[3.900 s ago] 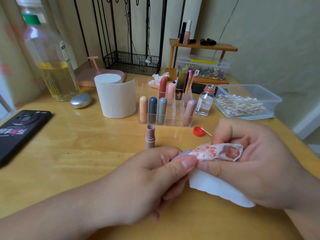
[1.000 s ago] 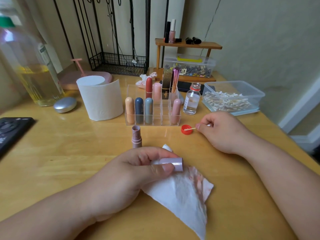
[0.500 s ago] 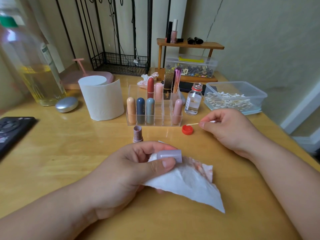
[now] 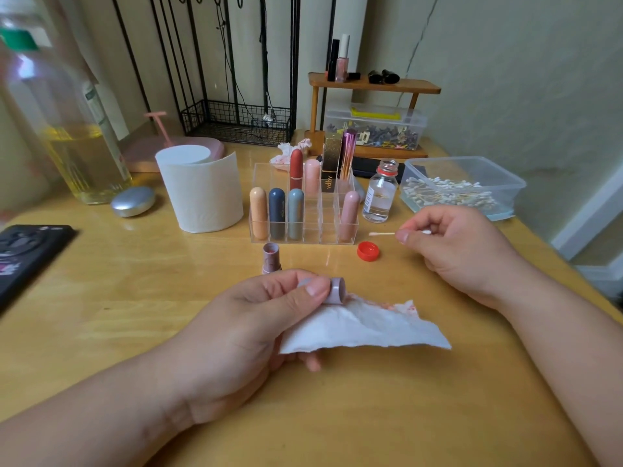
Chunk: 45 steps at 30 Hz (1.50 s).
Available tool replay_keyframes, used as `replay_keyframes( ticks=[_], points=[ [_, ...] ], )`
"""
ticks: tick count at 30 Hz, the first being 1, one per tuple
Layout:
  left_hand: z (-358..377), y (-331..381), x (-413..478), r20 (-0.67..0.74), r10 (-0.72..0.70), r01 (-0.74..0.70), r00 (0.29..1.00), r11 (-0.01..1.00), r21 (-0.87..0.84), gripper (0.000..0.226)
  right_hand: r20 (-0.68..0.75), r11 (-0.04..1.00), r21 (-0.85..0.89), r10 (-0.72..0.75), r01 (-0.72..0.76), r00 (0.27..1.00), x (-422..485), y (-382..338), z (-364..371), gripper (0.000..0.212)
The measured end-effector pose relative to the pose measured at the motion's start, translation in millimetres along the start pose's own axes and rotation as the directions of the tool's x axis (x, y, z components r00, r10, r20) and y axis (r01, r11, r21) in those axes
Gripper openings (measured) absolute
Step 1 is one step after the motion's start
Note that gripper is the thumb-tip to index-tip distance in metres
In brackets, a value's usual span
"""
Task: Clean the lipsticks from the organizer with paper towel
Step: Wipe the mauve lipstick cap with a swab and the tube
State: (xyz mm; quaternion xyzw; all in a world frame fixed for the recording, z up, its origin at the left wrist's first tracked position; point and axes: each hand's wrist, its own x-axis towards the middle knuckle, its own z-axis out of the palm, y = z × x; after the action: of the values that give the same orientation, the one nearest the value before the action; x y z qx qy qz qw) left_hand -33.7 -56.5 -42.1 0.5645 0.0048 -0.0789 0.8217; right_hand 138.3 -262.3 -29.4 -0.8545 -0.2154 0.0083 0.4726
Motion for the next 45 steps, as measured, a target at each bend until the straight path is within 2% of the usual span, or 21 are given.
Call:
replay_keyframes(
  ticks=[2,5,7,10,13,15,18,23,28,30,32,37,45],
  points=[
    [-2.4,0.1,1.2,0.024,0.006,-0.005,1.000,1.000,-0.026,0.027,0.061,0.980,0.195,-0.052,0.039,0.997,-7.0,-9.7,-5.5,0.011],
    [-4.6,0.7,1.3,0.044,0.006,-0.003,0.999,0.998,-0.064,0.024,0.147,0.890,0.434,-0.223,0.139,0.964,-22.4,-27.3,-13.2,0.004],
    [-3.9,0.5,1.3,0.046,0.009,-0.006,0.999,0.997,-0.071,0.022,0.195,0.854,0.472,-0.344,0.220,0.918,-32.4,-37.1,-14.8,0.007],
    [-1.2,0.5,1.0,0.053,0.013,-0.009,0.998,0.996,-0.085,0.021,0.249,0.847,0.412,-0.459,0.335,0.853,-44.7,-48.6,-14.4,0.007],
    [-0.5,0.4,0.5,0.052,0.018,-0.013,0.998,0.996,-0.089,0.022,0.286,0.868,0.361,-0.452,0.342,0.845,-49.9,-50.5,-12.3,0.007],
    [-0.5,0.1,0.6,0.048,0.014,-0.011,0.999,0.998,-0.069,0.030,0.289,0.879,0.335,-0.438,0.339,0.851,-52.5,-51.1,-9.8,0.007],
    [0.2,-1.0,0.1,0.057,-0.006,0.012,0.998,0.994,-0.105,0.044,0.256,0.888,0.241,-0.447,0.391,0.857,-54.8,-51.2,-5.3,0.006],
    [0.8,-3.4,-1.0,0.043,-0.010,0.015,0.999,0.994,-0.111,0.050,0.243,0.884,0.079,-0.466,0.461,0.851,-55.4,-50.7,-3.3,0.003],
    [-0.7,-6.3,1.1,0.002,0.043,-0.042,0.999,0.991,-0.125,0.033,0.314,0.900,0.016,-0.418,0.435,0.852,-56.4,-51.6,-5.2,0.008],
    [-0.3,-6.7,1.1,-0.004,0.077,-0.077,0.997,0.993,-0.092,0.027,0.345,0.912,0.031,-0.395,0.410,0.851,-57.0,-52.2,-5.4,0.012],
    [0.2,-6.5,0.8,-0.015,0.105,-0.105,0.994,0.994,-0.043,0.023,0.361,0.920,0.035,-0.376,0.390,0.854,-57.4,-52.7,-5.8,0.006],
    [-0.1,-6.2,0.8,-0.045,0.164,-0.161,0.985,0.985,0.060,0.022,0.408,0.941,0.054,-0.327,0.334,0.853,-58.9,-53.8,-8.0,0.004],
    [-1.0,-5.5,1.1,-0.050,0.214,-0.204,0.976,0.966,0.158,0.018,0.510,0.951,0.017,-0.273,0.307,0.816,-58.7,-55.0,-8.8,0.012]
  ],
)
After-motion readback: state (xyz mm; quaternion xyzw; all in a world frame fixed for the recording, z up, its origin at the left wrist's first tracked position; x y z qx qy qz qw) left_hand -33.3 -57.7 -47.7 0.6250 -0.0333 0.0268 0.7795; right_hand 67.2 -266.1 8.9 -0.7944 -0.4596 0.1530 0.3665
